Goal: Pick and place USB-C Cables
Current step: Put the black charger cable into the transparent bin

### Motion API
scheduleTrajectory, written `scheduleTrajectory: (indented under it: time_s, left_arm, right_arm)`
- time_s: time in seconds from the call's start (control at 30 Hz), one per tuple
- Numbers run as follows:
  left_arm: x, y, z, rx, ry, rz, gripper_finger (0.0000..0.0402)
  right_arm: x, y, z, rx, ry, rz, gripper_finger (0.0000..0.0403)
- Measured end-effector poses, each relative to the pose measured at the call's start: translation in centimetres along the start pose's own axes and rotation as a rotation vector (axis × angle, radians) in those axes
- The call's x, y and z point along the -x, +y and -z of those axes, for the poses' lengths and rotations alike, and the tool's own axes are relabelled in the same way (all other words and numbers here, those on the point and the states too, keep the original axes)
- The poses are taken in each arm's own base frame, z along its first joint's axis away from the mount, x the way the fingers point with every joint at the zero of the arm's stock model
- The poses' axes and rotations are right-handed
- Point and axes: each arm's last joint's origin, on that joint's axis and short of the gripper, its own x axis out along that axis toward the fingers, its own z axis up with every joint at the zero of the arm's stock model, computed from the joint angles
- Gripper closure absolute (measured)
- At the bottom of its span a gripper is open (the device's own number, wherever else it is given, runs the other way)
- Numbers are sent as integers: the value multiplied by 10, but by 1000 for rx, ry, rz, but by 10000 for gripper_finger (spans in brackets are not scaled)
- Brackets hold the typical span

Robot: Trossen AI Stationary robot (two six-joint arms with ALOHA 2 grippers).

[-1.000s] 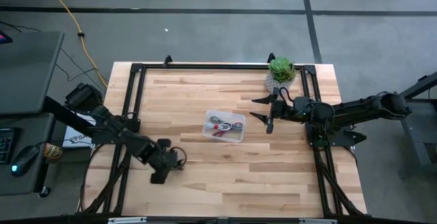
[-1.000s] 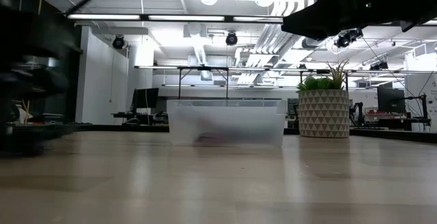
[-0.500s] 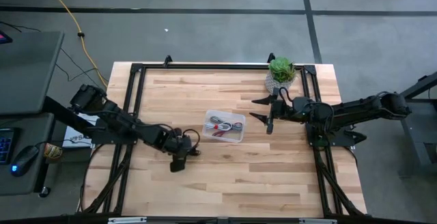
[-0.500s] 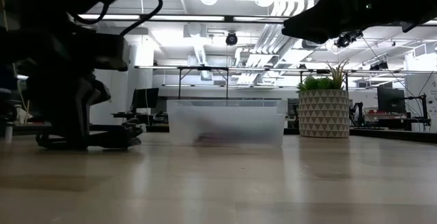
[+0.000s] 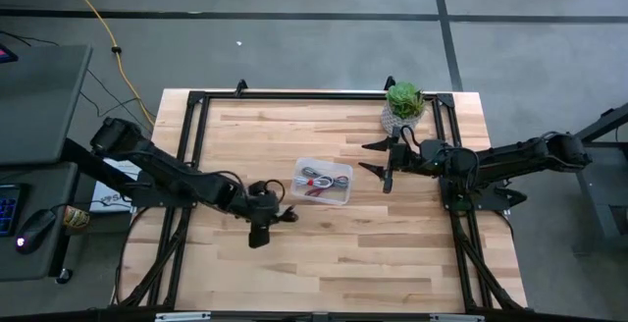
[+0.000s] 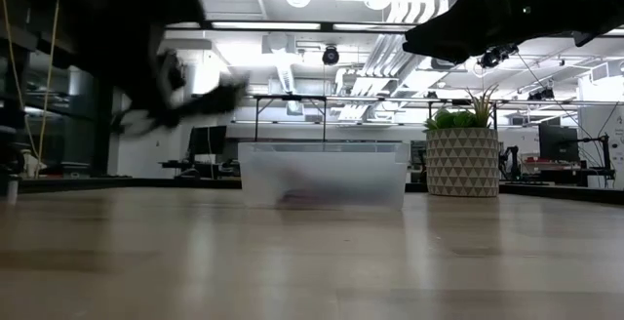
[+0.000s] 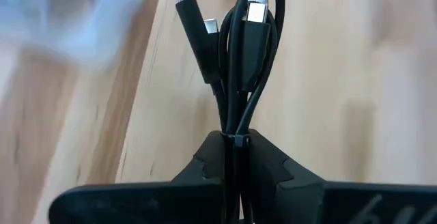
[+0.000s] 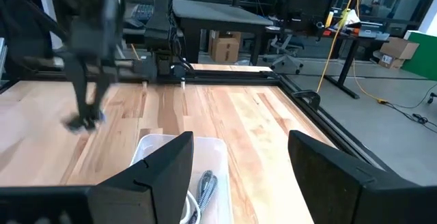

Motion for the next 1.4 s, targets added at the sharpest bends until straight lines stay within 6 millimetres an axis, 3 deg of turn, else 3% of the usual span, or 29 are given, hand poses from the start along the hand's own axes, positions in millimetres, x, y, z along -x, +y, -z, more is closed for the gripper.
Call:
scheduleTrajectory:
  time_s: [0.27, 0.47, 0.73, 0.87, 0.97, 1.2, 1.4]
  left_arm:
    - [59, -4, -34, -82, -321, -45, 394]
    - [103, 9, -45, -135, -575, -229, 394]
    - [139, 36, -71, -192, -832, -232, 394]
    - [141, 54, -81, -208, -887, -164, 394]
    - [130, 67, -80, -234, -943, -77, 394]
    - [99, 94, -47, -211, -1148, 17, 394]
    - [77, 106, -14, -171, -1135, 16, 394]
  right_arm:
    - [0, 0, 1, 1, 6, -1, 171]
    - [0, 0, 0, -1, -1, 0, 171]
    - [0, 0, -1, -2, -7, 1, 171]
    - [0, 0, -1, -2, -7, 1, 171]
    - [0, 0, -1, -2, -7, 1, 171]
    - [0, 0, -1, -2, -8, 1, 171]
    - [0, 0, -4, -8, -45, 5, 171]
